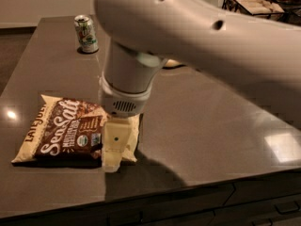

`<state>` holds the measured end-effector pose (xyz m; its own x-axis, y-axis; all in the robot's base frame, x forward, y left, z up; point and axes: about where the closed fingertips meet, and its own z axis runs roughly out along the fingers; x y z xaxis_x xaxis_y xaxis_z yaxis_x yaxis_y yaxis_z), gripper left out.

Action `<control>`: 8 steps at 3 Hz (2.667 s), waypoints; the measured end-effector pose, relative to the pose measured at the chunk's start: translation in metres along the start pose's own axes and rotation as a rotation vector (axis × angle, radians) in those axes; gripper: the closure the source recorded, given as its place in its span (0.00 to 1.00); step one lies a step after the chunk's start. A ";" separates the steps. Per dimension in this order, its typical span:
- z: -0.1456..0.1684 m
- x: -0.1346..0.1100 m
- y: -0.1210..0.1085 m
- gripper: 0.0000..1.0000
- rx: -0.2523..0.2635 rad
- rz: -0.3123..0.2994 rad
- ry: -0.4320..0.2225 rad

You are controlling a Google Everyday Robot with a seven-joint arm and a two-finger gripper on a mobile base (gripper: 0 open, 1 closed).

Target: Move brown chip bag near 7up can

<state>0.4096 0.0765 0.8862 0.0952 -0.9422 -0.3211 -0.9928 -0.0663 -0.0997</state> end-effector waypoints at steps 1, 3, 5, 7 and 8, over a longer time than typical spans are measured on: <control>0.016 -0.016 0.007 0.00 -0.018 -0.019 0.011; 0.021 -0.032 0.009 0.42 -0.017 -0.034 0.020; 0.005 -0.041 -0.003 0.87 0.020 -0.027 0.012; -0.018 -0.020 -0.066 1.00 0.032 0.171 -0.033; -0.027 -0.001 -0.115 1.00 0.069 0.301 -0.058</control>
Offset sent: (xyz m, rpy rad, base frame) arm -0.0120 0.0441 -0.0213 -0.0372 0.0207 0.0439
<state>0.5219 0.0765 0.9235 -0.1959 -0.8956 -0.3994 -0.9699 0.2370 -0.0555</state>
